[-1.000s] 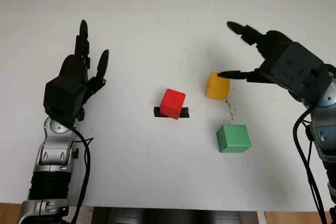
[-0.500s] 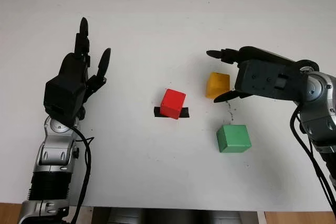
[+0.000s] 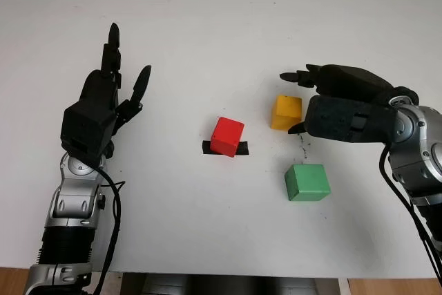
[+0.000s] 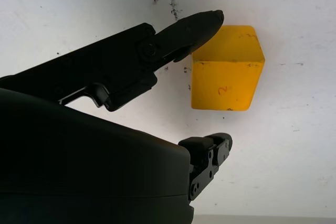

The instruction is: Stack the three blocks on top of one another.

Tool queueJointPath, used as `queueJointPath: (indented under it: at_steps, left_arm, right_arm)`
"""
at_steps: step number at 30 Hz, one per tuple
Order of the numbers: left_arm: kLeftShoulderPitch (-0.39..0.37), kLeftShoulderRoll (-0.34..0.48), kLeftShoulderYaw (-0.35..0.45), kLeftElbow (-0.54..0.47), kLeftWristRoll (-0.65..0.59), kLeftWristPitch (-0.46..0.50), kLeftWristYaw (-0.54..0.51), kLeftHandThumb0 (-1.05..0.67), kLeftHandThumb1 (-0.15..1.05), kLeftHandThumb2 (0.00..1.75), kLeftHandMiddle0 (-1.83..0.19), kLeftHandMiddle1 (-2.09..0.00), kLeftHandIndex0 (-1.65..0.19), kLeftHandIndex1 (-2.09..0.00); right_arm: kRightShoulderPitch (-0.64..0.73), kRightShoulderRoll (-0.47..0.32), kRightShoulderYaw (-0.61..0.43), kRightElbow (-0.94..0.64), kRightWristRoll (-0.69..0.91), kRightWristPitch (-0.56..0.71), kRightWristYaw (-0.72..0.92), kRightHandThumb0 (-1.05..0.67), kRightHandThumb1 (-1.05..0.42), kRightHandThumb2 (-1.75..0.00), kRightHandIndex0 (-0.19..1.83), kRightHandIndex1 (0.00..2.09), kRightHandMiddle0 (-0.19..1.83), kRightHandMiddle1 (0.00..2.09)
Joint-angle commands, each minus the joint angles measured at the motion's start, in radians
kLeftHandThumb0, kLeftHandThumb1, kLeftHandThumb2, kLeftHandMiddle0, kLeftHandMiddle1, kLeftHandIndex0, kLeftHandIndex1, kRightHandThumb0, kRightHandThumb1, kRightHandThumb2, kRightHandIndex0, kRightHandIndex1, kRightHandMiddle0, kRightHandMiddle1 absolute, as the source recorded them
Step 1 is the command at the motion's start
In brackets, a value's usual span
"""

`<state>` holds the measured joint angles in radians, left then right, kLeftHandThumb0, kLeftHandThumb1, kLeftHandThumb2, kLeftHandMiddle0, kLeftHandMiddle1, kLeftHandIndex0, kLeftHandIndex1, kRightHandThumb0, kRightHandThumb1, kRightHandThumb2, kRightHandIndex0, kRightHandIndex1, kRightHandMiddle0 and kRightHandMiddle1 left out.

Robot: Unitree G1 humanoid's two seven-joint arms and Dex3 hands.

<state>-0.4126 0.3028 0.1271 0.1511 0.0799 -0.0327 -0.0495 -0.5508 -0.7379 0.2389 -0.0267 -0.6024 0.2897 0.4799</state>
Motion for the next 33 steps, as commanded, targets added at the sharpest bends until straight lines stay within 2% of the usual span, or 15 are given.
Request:
queueJointPath:
  at_steps: [1, 14, 15, 17, 19, 25, 33]
  left_arm:
    - [0.01, 0.007, -0.005, -0.016, 0.012, -0.017, 0.006, -0.76, 1.05, 0.51, 0.14, -0.05, 0.13, -0.06]
    - [0.015, 0.008, -0.007, -0.023, 0.038, -0.018, 0.009, -0.78, 1.05, 0.52, 0.15, -0.05, 0.13, -0.06]
    - [0.016, 0.008, -0.008, -0.022, 0.041, -0.021, 0.01, -0.78, 1.05, 0.52, 0.15, -0.05, 0.13, -0.06]
    - [0.018, 0.007, -0.009, -0.021, 0.048, -0.024, 0.014, -0.77, 1.05, 0.53, 0.15, -0.05, 0.13, -0.06]
    - [0.02, 0.007, -0.011, -0.023, 0.052, -0.023, 0.016, -0.77, 1.05, 0.53, 0.14, -0.06, 0.12, -0.06]
    - [0.025, 0.005, -0.012, -0.021, 0.051, -0.034, 0.013, -0.77, 1.05, 0.53, 0.14, -0.05, 0.12, -0.06]
    - [0.034, 0.004, -0.009, -0.021, 0.021, -0.042, -0.013, -0.77, 1.05, 0.53, 0.17, -0.05, 0.15, -0.05]
  right_arm:
    - [0.014, 0.014, -0.004, 0.012, -0.008, -0.015, -0.018, -0.61, -0.9, -0.06, 0.12, 0.09, 0.41, 0.12]
    - [0.037, 0.031, -0.021, 0.069, 0.016, -0.09, -0.06, -0.62, -0.92, -0.06, 0.19, 0.09, 0.52, 0.22]
    - [0.039, 0.036, -0.026, 0.071, 0.024, -0.096, -0.065, -0.62, -0.92, -0.05, 0.21, 0.08, 0.46, 0.39]
    - [0.045, 0.048, -0.037, 0.067, 0.043, -0.091, -0.066, -0.59, -0.91, -0.06, 0.26, 0.08, 0.29, 0.89]
    - [0.052, 0.058, -0.047, 0.062, 0.056, -0.086, -0.07, -0.55, -0.91, -0.05, 0.29, 0.08, 0.26, 1.07]
    - [0.068, 0.061, -0.069, 0.064, 0.072, -0.131, -0.103, -0.39, -0.98, -0.06, 0.42, 0.12, 0.34, 1.41]
    - [0.052, 0.06, -0.07, 0.067, 0.05, -0.132, -0.107, -0.38, -0.99, -0.06, 0.44, 0.11, 0.3, 1.46]
